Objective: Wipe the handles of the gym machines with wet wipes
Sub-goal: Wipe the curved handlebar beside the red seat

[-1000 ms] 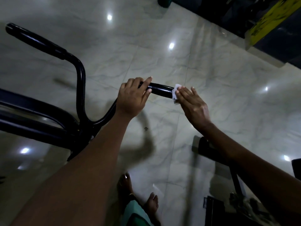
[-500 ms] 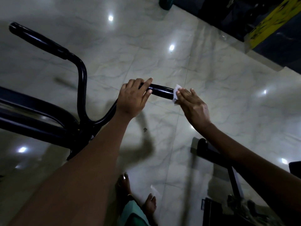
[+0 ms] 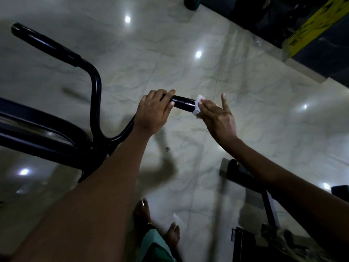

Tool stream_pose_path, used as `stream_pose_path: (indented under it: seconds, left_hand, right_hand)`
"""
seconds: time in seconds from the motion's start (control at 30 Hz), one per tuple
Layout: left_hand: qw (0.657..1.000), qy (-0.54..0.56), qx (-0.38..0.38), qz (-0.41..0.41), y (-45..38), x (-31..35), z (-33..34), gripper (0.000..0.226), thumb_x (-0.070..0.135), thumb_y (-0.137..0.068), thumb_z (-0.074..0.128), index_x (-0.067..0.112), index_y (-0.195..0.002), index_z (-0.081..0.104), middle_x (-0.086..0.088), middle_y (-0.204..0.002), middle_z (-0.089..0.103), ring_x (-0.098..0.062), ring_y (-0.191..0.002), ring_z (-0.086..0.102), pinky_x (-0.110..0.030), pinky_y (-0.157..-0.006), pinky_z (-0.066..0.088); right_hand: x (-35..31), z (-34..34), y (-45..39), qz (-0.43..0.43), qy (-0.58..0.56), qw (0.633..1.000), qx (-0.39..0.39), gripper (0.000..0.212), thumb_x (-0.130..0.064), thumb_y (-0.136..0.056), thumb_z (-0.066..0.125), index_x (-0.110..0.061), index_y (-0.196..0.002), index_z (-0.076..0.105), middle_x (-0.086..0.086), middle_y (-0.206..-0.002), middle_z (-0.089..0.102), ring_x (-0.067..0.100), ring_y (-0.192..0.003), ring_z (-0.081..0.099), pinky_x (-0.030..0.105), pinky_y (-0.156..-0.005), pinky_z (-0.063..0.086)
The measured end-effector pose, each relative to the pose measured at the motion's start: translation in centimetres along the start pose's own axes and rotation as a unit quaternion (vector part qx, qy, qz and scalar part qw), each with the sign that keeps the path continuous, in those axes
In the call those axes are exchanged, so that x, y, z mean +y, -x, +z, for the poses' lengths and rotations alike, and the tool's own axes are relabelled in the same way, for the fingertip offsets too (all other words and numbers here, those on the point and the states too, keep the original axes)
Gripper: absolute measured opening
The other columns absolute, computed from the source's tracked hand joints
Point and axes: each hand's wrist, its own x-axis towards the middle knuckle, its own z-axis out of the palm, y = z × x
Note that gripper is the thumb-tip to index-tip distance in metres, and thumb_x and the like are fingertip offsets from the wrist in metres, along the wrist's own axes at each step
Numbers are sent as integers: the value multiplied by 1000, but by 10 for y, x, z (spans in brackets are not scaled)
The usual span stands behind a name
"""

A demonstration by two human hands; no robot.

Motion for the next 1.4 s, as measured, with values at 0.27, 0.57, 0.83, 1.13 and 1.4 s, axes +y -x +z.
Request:
stream_pose_path:
  seconds: [0.27, 0.57, 0.83, 1.13, 1.4]
  left_hand:
    - [1000, 20, -10, 4, 0, -1, -4, 39, 27, -96, 36, 12, -125, 59, -7, -106, 64, -28, -87, 58, -33, -69, 43]
    - [999, 41, -16, 1, -1, 0, -6, 40, 26, -96, 36, 10, -122, 60, -8, -104, 64, -29, -85, 58, -34, -68, 44]
    - [998, 64, 2, -12, 1, 0, -6, 38, 20, -94, 39, 2, -123, 57, -10, -107, 66, -30, -87, 60, -35, -71, 47]
    - [998, 63, 13, -9, 1, 1, -7, 42, 18, -89, 41, 2, -126, 53, -9, -106, 65, -29, -86, 58, -32, -72, 37]
    - [999, 40, 8, -5, 1, 0, -6, 38, 17, -93, 40, 4, -126, 55, -7, -102, 65, -28, -85, 59, -35, -68, 44]
  right_hand:
    - [-29, 7, -37, -16, -18, 1000, 3, 38, -8, -68, 78, -1, -104, 70, 13, -101, 71, 24, -87, 70, 51, -97, 37]
    - [-33, 2, -33, 13, -60, 998, -11, 30, -6, -72, 61, 0, -100, 70, 15, -104, 70, 27, -90, 69, 42, -80, 54]
    - [-33, 2, -43, -59, -121, 989, -54, 38, 1, -79, 56, -3, -116, 64, 16, -121, 63, 28, -106, 64, 38, -93, 47]
    - [-44, 4, -59, -87, -79, 987, -110, 46, -5, -82, 38, 0, -122, 58, 20, -125, 59, 31, -112, 60, 42, -95, 45]
    - [-32, -1, -26, -14, -31, 999, -29, 45, 6, -72, 62, 3, -117, 62, 21, -116, 64, 33, -104, 64, 43, -94, 47]
